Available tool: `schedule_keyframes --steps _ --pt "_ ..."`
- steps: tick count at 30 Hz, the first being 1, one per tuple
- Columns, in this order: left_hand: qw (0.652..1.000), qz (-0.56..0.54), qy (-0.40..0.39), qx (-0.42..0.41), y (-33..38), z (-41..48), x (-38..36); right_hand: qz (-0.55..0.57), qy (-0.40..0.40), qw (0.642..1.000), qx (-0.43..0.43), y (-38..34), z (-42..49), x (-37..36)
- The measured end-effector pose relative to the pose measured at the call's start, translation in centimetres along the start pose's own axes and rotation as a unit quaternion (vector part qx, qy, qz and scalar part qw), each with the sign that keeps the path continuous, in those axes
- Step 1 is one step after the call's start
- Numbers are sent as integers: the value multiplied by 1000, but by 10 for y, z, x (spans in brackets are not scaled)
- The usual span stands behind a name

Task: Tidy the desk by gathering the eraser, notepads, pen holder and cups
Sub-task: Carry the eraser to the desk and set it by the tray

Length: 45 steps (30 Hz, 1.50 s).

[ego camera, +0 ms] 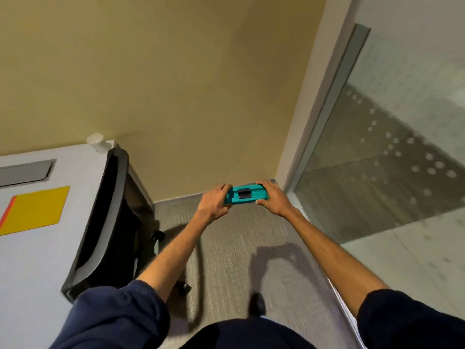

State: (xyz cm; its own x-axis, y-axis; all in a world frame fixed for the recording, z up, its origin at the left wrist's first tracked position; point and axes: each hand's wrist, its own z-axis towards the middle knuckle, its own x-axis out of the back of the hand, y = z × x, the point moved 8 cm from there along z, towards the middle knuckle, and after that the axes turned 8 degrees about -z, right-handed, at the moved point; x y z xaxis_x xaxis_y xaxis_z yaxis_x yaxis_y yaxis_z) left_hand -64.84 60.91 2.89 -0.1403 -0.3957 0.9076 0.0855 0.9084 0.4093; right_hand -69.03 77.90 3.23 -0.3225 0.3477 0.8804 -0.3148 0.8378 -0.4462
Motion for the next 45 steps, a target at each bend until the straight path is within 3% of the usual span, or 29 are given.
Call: schedule_keyframes --steps 9,17,30,45 --pt "994 0 24 105 -34 80 46 -45 -56 993 95 -11 127 37" --pt "981 -19 61 184 -106 121 92 -77 -77 979 174 -65 233 39" --pt "950 -13 134 280 -276 178 218 -148 -71 933 321 -233 422 42" --pt "865 -12 249 436 -425 85 291 -139 -117 857 482 -445 496 -38"
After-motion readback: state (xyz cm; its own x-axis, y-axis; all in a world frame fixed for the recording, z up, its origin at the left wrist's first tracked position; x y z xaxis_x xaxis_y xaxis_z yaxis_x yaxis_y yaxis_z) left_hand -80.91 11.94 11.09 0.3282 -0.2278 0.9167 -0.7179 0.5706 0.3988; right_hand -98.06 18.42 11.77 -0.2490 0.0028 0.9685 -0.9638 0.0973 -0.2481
